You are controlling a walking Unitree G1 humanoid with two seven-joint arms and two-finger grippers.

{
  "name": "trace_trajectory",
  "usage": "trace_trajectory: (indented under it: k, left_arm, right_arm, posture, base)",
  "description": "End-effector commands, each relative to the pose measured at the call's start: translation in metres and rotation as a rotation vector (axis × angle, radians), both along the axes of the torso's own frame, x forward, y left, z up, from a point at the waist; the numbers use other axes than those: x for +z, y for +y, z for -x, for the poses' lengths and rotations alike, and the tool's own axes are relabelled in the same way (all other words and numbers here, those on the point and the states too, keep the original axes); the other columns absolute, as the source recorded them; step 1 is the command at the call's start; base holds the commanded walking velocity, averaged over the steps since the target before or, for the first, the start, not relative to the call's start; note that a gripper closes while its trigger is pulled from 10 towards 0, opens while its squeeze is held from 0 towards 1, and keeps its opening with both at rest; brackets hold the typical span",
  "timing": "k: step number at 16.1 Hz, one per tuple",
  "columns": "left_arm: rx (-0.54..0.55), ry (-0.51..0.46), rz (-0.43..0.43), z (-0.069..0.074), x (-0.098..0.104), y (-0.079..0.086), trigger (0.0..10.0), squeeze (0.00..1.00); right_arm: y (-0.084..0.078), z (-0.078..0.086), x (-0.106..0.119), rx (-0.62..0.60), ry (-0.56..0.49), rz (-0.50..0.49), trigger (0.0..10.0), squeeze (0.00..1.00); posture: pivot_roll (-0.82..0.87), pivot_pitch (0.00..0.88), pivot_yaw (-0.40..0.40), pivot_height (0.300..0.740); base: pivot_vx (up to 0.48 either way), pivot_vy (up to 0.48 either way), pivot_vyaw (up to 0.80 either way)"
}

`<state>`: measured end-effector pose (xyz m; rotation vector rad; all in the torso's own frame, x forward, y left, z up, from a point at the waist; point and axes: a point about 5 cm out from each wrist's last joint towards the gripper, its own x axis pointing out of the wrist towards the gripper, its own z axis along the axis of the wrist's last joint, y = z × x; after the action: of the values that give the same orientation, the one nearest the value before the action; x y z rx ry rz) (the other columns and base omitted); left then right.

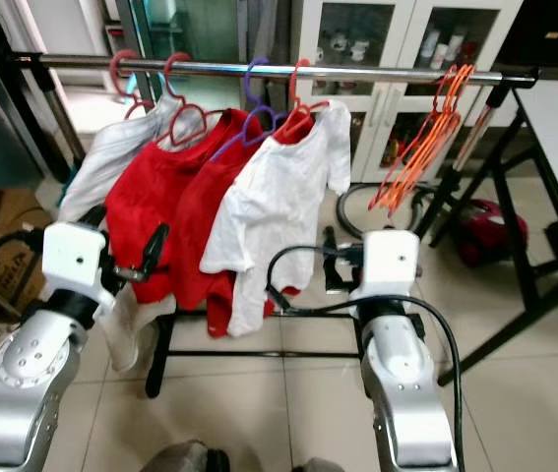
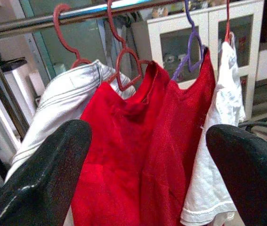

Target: Hang hanger

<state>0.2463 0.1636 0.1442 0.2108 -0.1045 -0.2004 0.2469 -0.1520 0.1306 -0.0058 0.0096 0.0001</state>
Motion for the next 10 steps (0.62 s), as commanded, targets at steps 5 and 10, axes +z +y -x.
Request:
trace_trajectory:
  k: [5,10]
  left_arm:
    - [0.016,-0.024,-0.029,-0.004,0.012,0.005,10.0,0.0]
    - [0.02,-0.062,-0.033,-0.011,0.025,0.006,10.0,0.0]
  right_arm:
    - [-0.002,-0.002,0.012,-0.003,-0.074,-0.015,10.0,0.0]
    - [0.005,-0.007,0.016,0.034,-0.081,-0.063,10.0,0.0]
  posture:
    - [0.03,0.028,-0.013,0.74]
    - [0.04,0.029,-0.015,0.74]
  base:
    - [0.0,0.48,-0.32]
    - [0.0,0.48,-0.45]
